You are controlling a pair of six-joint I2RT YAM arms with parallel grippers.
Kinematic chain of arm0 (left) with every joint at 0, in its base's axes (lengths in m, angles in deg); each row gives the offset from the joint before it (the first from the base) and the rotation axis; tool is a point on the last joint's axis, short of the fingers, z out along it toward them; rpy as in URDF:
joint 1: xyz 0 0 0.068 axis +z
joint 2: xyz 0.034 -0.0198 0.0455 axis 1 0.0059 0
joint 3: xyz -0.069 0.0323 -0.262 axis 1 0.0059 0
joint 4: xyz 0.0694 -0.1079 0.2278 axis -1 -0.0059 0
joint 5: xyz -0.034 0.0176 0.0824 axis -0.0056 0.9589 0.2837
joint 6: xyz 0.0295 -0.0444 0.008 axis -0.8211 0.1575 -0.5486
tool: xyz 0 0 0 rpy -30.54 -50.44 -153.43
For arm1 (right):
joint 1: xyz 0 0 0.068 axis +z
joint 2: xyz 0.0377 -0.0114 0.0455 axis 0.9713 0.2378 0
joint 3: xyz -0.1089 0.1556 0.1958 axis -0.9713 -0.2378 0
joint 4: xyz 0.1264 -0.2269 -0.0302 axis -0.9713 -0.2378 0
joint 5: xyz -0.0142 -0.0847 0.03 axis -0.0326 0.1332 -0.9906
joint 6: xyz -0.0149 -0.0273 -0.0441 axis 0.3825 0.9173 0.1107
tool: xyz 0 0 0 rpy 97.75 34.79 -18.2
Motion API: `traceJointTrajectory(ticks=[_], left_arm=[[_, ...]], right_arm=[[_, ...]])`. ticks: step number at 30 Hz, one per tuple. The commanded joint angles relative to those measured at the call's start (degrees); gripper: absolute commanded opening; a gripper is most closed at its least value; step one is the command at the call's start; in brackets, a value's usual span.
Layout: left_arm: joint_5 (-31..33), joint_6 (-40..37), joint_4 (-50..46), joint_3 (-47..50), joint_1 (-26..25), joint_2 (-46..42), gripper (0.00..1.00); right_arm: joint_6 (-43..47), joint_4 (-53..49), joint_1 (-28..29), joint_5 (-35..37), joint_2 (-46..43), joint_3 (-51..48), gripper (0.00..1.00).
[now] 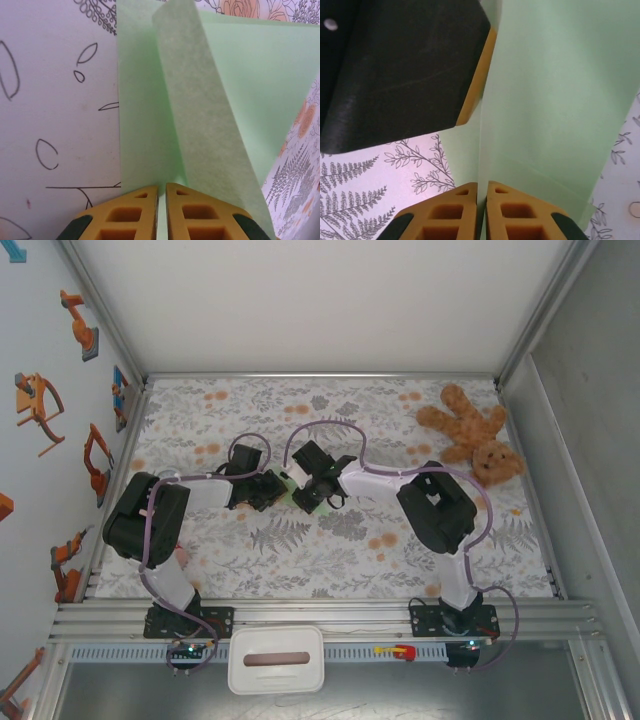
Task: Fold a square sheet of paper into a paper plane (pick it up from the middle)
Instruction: Fourth fold the wing at the center of the table.
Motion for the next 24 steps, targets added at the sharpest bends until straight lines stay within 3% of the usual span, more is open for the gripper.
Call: traceJointTrajectory(ticks=[1,11,24], left_arm=[[0.69,-0.41,-1.45,-0.52,0.41,1.05,0.14],[0.29,-0.49,-1.77,-0.76,0.77,0.85,0.14],[-0.36,-0.70,-2.33,-1.33,0.79,1.28,0.14]], right_arm=[[2.13,-1.20,-0.12,-2.26,0.65,1.78,0.10],[-2.62,1.68,-0.87,4.20,-7.09,-4.98,0.35],[2.85,3.60,0.00,1.38,-7.46,-9.41,0.39]])
